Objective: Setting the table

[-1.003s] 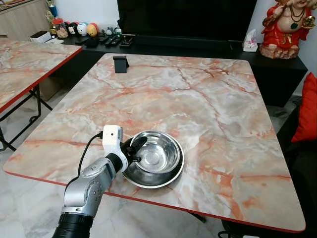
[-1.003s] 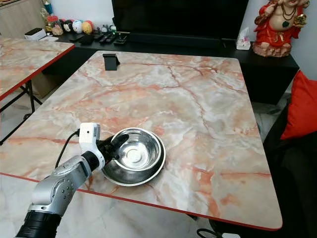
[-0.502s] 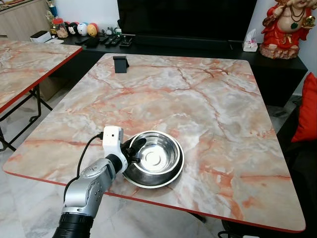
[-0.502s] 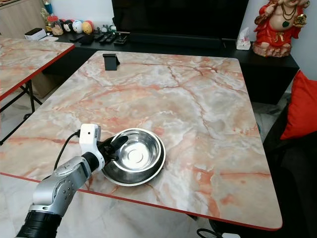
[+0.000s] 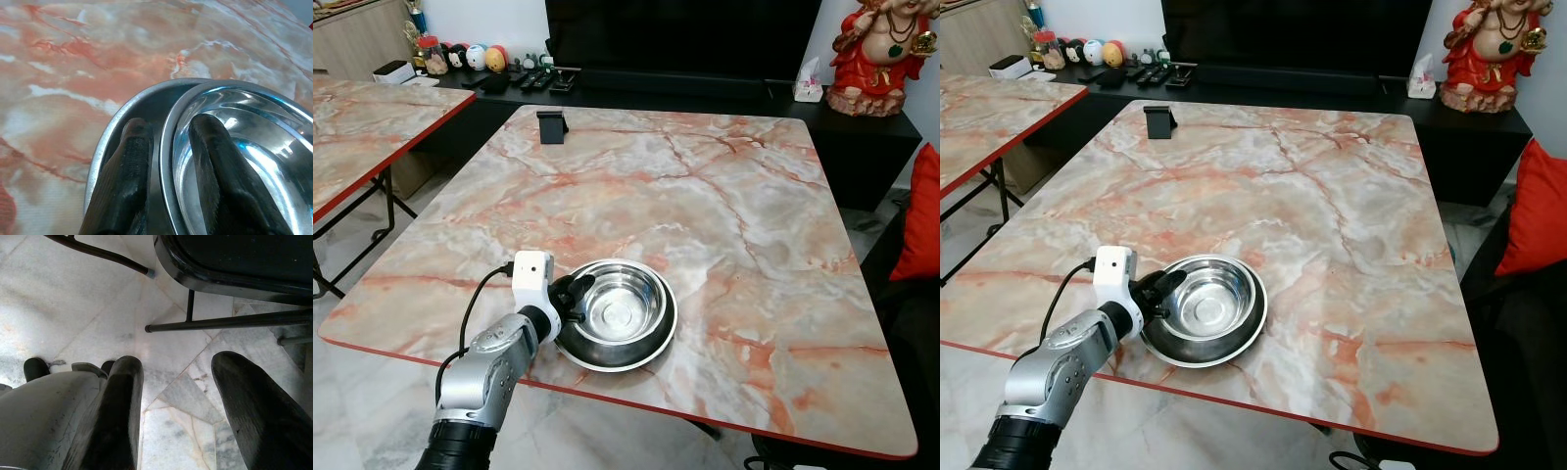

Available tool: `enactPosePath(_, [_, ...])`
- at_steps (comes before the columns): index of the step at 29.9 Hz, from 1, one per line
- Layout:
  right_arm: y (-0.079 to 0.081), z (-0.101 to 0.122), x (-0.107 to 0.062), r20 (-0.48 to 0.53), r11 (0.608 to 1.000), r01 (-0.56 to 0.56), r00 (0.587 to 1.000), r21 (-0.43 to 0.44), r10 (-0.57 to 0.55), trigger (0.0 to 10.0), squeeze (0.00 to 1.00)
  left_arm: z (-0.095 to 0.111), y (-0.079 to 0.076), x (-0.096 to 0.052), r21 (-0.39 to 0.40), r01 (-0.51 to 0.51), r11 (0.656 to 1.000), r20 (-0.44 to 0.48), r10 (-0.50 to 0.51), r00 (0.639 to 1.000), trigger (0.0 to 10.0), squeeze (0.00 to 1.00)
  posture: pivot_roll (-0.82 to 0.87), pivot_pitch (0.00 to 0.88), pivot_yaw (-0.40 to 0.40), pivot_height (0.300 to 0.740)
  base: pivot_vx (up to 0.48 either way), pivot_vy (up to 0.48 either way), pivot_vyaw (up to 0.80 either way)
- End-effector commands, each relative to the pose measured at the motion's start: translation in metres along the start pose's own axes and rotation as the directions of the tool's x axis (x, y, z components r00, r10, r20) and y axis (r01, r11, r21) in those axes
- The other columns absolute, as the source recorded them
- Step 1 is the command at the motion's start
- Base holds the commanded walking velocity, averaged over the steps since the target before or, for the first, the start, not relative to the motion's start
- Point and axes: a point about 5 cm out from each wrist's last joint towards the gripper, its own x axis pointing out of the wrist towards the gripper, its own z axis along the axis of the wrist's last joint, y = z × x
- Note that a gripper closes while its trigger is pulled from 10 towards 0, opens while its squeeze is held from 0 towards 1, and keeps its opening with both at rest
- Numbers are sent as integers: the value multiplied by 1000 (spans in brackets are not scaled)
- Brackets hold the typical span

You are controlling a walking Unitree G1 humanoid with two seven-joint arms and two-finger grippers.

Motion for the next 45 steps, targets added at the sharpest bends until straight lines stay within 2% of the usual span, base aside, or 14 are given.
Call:
enactPosePath(1, [1,0,0,-4,1000,-3,1000,16,3,10000,0,5,1,2,42,-9,999,7,8,1000,10000,0,-31,0,9,732,0,0,0])
enactPosePath(15, [1,0,0,-5,1000,-4,1000,16,4,10000,0,6,0,3,91,-18,996,16,17,1000,10000,0,-30,0,8,732,0,0,0])
enactPosePath(18, [1,0,0,-4,1000,-4,1000,17,4,10000,0,11,0,2,123,-36,992,56,30,998,10000,0,-30,0,9,732,0,0,0])
enactPosePath(21, [1,0,0,-3,1000,-4,1000,18,4,10000,0,25,-2,-2,194,-63,979,186,27,982,10000,0,-33,0,12,732,0,0,0])
enactPosePath(23, [1,0,0,-3,1000,-4,1000,18,4,10000,0,27,-2,-2,204,-71,976,208,27,978,10000,0,-33,0,12,732,0,0,0])
enactPosePath(24, [2,-1,0,-4,1000,-4,1000,19,4,10000,0,32,0,-7,197,-107,975,270,51,962,10000,0,-33,0,13,732,0,0,0])
enactPosePath(28, [2,-1,0,-5,1000,-3,1000,20,3,10000,0,35,4,-18,299,-207,932,357,92,930,10000,0,-29,0,11,732,0,0,0])
enactPosePath(31, [2,-3,0,-3,1000,-1,1000,29,1,10000,0,32,12,-27,299,-279,913,410,141,901,10000,0,-26,0,10,732,0,0,0])
enactPosePath(33, [2,-3,-1,-3,1000,-1,1000,29,1,10000,0,28,15,-30,319,-303,898,416,155,896,10000,0,-29,0,8,732,0,0,0])
enactPosePath(37, [1,-5,-1,-5,1000,2,1000,25,-2,10000,0,16,31,-42,311,-411,857,434,256,864,10000,0,-43,0,9,732,0,0,0])
enactPosePath(38, [1,-5,-1,-5,1000,2,1000,25,-2,10000,0,16,31,-42,311,-411,857,434,256,864,10000,0,-43,0,9,732,0,0,0])
enactPosePath(40, [0,-5,-1,0,999,9,1000,31,-9,10000,0,12,41,-52,308,-478,823,447,318,836,10000,0,-46,0,6,732,0,0,0])
enactPosePath(45, [0,-6,-2,3,1000,9,1000,27,-9,10000,0,11,42,-62,303,-518,800,470,348,811,10000,0,-38,0,-2,732,0,0,0])
